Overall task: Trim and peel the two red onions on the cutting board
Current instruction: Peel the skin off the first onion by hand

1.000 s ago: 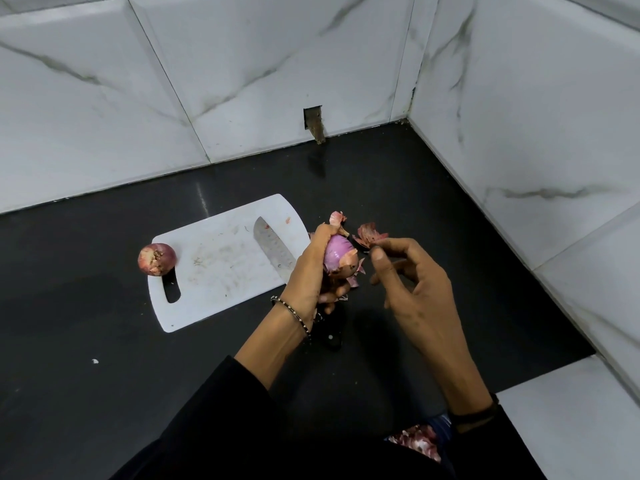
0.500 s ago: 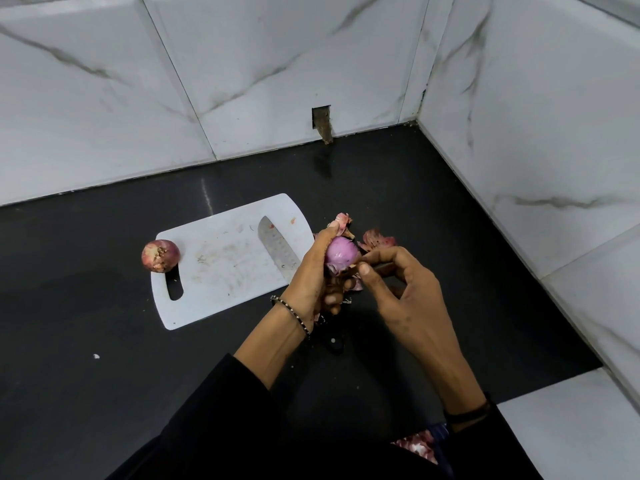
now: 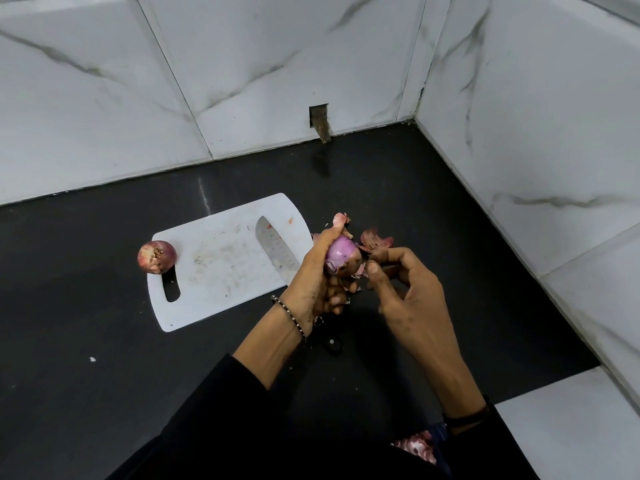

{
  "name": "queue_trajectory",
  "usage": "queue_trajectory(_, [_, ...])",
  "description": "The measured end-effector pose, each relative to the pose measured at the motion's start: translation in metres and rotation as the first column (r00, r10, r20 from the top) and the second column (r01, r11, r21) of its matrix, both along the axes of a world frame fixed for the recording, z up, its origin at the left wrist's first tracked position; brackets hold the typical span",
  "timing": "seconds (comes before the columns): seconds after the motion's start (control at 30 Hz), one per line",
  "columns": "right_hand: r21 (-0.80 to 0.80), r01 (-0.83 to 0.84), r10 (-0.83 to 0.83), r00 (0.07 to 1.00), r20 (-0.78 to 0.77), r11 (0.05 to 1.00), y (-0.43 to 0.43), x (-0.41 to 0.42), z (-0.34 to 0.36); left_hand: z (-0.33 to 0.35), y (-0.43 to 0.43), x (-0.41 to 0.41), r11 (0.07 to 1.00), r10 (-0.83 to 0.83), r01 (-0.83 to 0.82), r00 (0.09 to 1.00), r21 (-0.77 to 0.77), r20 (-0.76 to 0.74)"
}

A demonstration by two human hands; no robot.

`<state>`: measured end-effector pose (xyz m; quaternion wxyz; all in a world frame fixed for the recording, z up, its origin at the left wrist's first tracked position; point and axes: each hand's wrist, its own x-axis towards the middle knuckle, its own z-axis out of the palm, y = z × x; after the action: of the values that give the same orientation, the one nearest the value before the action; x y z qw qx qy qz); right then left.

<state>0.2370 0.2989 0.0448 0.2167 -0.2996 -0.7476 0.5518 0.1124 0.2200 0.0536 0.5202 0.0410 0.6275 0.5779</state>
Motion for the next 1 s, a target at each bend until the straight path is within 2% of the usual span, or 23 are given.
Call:
queue_trajectory(0.13, [0.003,0.049,-0.049,0.999,0.021,0.999,0.003,0.001,-0.004,0.003,0.0,-0.003,0.998,0.049,-0.05,0.998,0.025,0.025])
queue_trajectory(0.3, [0.13,0.086,-0.089,0.996,0.018,0.988,0.002,-0.001,-0.006,0.007,0.002,-0.001,0.996,0.053,-0.051,0.998,0.077,-0.031])
queue_trajectory(0.4, [0.228,0.066,-0.079,0.996,0.047,0.971,0.003,-0.002,-0.007,0.009,-0.001,-0.002,0.997,0.056,-0.054,0.997,0.047,-0.059])
queue_trajectory(0.53, [0.253,0.065,-0.08,0.996,0.049,0.965,0.006,-0.004,-0.008,0.01,-0.002,-0.003,0.999,0.032,-0.031,0.998,0.024,-0.049])
queue_trajectory(0.7, [0.22,0.004,0.005,0.999,-0.041,0.975,0.002,-0.004,0.003,0.006,-0.01,-0.008,0.996,-0.057,0.056,0.998,0.07,0.008])
queue_trajectory(0.83, [0.269,-0.081,0.115,0.987,-0.115,0.96,-0.004,-0.006,0.011,0.007,-0.011,-0.006,0.991,0.022,-0.029,0.998,0.127,0.058])
queue_trajectory(1.0, [0.257,-0.064,0.105,0.983,-0.15,0.964,-0.01,-0.01,0.014,0.006,-0.01,-0.004,0.979,0.084,-0.095,0.994,0.181,0.064])
